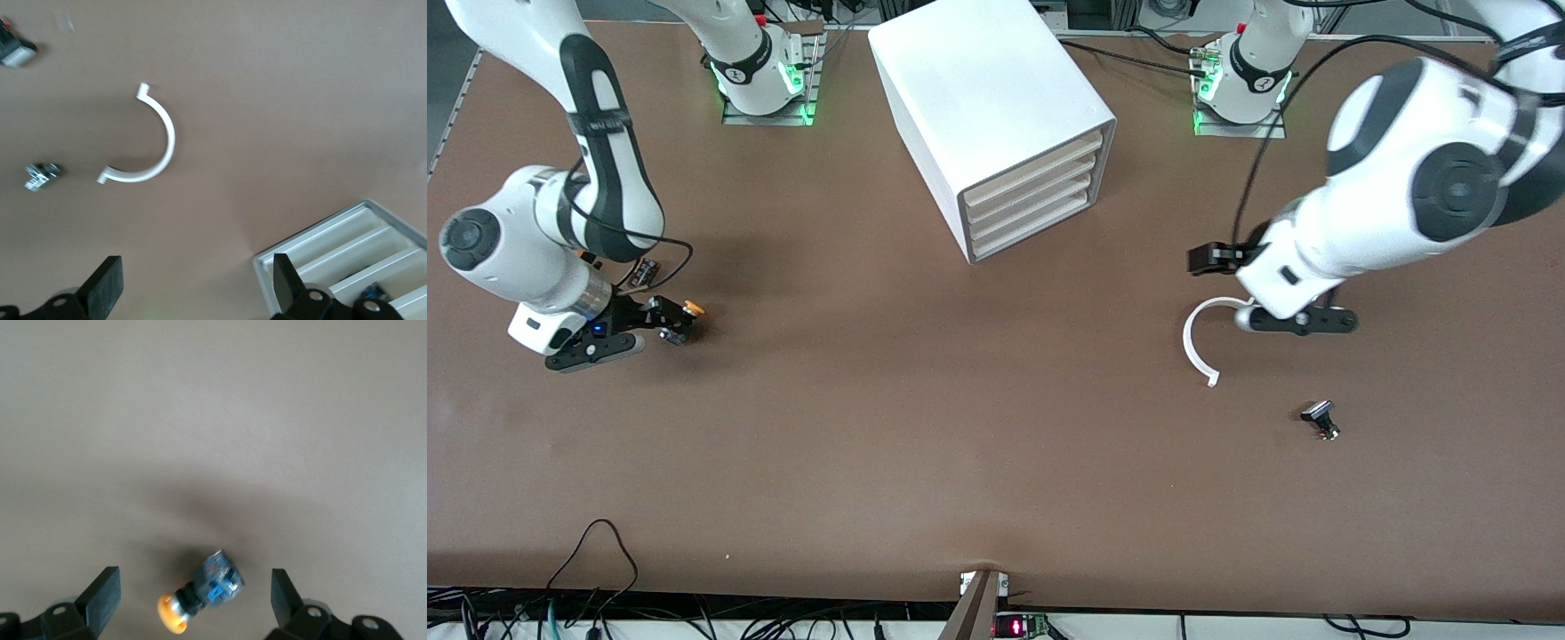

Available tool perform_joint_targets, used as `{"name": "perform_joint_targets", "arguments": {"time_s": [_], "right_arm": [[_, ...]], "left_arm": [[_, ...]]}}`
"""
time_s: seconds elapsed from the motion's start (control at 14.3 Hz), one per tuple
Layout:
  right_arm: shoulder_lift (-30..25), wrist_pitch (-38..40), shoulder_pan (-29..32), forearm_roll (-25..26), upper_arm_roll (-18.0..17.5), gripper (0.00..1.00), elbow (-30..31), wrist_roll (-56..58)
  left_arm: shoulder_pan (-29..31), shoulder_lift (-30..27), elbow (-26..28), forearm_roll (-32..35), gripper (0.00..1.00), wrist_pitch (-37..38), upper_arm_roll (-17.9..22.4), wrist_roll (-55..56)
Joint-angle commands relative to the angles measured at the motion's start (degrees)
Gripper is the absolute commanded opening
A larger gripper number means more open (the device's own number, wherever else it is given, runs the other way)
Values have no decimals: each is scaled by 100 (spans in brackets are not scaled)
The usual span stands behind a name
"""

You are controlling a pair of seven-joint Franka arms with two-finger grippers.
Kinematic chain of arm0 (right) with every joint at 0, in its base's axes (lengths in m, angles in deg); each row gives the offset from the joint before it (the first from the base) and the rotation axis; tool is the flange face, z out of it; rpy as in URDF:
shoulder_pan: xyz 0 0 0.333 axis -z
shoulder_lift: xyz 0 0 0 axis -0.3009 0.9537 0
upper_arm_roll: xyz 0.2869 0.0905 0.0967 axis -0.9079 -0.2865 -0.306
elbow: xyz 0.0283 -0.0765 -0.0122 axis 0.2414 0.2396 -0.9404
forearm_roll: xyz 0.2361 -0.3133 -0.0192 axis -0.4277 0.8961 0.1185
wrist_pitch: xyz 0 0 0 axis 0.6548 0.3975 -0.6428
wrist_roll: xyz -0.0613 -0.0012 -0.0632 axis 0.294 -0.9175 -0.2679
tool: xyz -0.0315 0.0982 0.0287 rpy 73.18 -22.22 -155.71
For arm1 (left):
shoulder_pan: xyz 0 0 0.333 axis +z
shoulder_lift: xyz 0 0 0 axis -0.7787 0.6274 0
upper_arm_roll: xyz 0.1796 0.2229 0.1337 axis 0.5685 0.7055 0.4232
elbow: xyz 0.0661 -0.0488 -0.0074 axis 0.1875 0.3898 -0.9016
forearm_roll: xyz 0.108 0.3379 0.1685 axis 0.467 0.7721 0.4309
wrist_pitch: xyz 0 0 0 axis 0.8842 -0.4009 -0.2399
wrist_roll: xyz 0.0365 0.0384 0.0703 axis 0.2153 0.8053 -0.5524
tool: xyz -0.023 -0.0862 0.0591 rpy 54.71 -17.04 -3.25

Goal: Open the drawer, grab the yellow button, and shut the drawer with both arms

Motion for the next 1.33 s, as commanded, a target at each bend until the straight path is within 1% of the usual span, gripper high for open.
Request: {"name": "perform_joint_targets", "arguments": {"time_s": [0.0,0.14,0.21,0.28,0.42,0.49,0.63,0.77,0.84,0.91,0.98,1.05,1.19,1.26], "right_arm": [[-555,1141,-183,-21,-7,100,-470,128],[-555,1837,-193,-30,-16,100,-1077,15],[-555,2118,-184,-21,10,100,-1393,-117],[-547,2487,-184,-21,19,100,-1735,-188],[-529,3112,-202,145,2,100,-2264,-677],[-546,3306,-202,172,-15,100,-2414,-1029],[-573,3701,-237,173,-16,100,-2590,-1513],[-582,3931,-552,181,63,100,-2749,-2259],[-625,4114,-562,242,3,100,-2801,-2628],[-747,4282,-597,443,-68,100,-2846,-2910],[-844,4309,-536,610,-286,100,-2855,-2983],[-950,4353,-318,681,-584,100,-2855,-2992],[-1187,4397,401,726,-1444,100,-2846,-3167],[-1240,4458,631,839,-1753,100,-2855,-3290]], "left_arm": [[-424,-460,49,53,99,138,980,-1333],[-951,-759,251,-35,99,68,2008,-2047],[-1119,-900,357,-35,99,-54,2318,-2224],[-1216,-1084,584,-26,99,-229,2547,-2478],[-1235,-1540,1198,-35,99,-808,2891,-2893],[-1235,-1760,1436,-35,99,-1011,2927,-2833],[-1244,-2077,1797,0,99,-1145,3006,-2631],[-1261,-2297,2123,0,99,-1311,3102,-2621],[-1409,-2429,2307,-17,99,-1521,3295,-2569],[-1489,-2482,2404,-35,99,-1628,3436,-2595],[-1499,-2483,2405,-18,99,-1637,3437,-2656],[-1507,-2483,2405,43,99,-1637,3437,-2630],[-1543,-2413,2283,44,99,-1323,3402,-2621],[-1543,-2300,2152,53,99,-1243,3393,-2621]]}}
